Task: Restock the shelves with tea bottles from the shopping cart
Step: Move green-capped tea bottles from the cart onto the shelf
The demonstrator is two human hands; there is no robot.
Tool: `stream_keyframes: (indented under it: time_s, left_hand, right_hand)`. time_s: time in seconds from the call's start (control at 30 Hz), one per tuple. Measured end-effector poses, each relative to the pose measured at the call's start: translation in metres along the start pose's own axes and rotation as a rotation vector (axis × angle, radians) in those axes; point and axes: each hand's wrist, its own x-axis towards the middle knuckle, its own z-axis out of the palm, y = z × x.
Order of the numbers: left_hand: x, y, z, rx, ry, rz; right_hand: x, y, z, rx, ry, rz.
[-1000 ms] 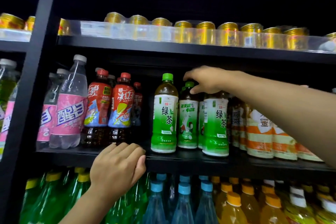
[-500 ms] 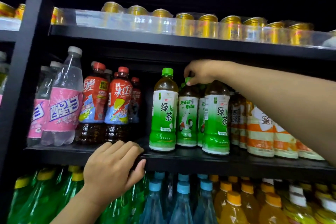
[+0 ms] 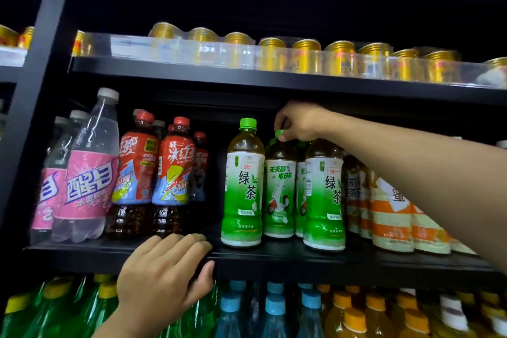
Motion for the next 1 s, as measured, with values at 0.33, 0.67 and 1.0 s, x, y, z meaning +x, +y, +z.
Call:
stream_keyframes:
  time_s: [0.33, 0.67, 1.0]
  left_hand:
    - [0.000, 0.000, 0.000, -0.023, 0.009, 0.015]
    - [0.000, 0.001, 0.000, -0.015, -0.007, -0.001]
    - [-0.001, 0.000, -0.001, -0.008, -0.020, -0.010]
  right_hand:
    - [-0.005, -0.011, -0.003, -0.156, -0.043, -0.039]
    - [-0.003, -0.015, -0.003, -0.112, -0.031, -0.041]
    - [-0.005, -0.005, 0.001, -0.111, 0.018, 0.074]
